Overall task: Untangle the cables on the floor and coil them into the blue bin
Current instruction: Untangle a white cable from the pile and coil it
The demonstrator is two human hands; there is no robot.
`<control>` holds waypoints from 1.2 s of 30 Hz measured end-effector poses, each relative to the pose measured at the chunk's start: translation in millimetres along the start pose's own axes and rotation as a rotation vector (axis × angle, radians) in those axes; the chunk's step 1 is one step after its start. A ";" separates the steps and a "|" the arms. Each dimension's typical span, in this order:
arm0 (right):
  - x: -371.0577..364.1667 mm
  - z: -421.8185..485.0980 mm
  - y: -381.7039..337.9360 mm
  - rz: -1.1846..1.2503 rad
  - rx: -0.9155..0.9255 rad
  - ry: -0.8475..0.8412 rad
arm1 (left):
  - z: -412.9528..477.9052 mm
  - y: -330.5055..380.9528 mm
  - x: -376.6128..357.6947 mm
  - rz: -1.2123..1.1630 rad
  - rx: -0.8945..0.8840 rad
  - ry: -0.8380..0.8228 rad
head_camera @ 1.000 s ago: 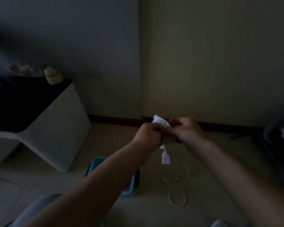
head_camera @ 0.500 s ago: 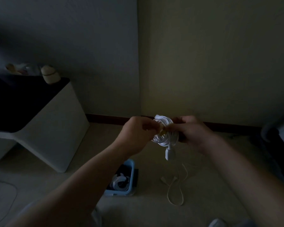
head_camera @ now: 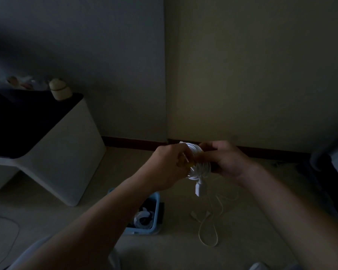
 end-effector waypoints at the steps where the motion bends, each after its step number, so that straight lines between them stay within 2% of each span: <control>1: -0.8 -0.1 0.0 -0.007 -0.002 -0.005 | -0.5 2.0 -1.7 0.026 -0.023 -0.018; 10: -4.8 -3.8 -2.8 -0.037 0.007 -0.042 | -1.1 6.5 -3.9 0.130 -0.118 -0.065; 13: -8.6 -3.1 -2.2 -0.061 0.006 -0.074 | -0.3 6.1 -0.2 0.112 -0.138 0.006; 16: -10.0 -0.4 -1.9 -0.108 0.024 -0.084 | -3.0 14.4 4.9 0.098 -0.274 0.084; 22: -12.8 0.8 -5.4 -0.235 0.065 -0.141 | -6.3 20.6 5.0 0.135 -0.416 0.145; 36: -14.3 -10.0 -17.3 -0.343 0.118 -0.219 | -9.6 22.9 1.4 0.098 -0.438 0.157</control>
Point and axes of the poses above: each hand's wrist, its own z-axis towards the middle knuckle, its own x-axis out of the back of the hand, y = z × x, the point moved 9 cm from there along z, towards the middle knuckle, and after that the axes turned 9 degrees about x, right-handed, at the moved point
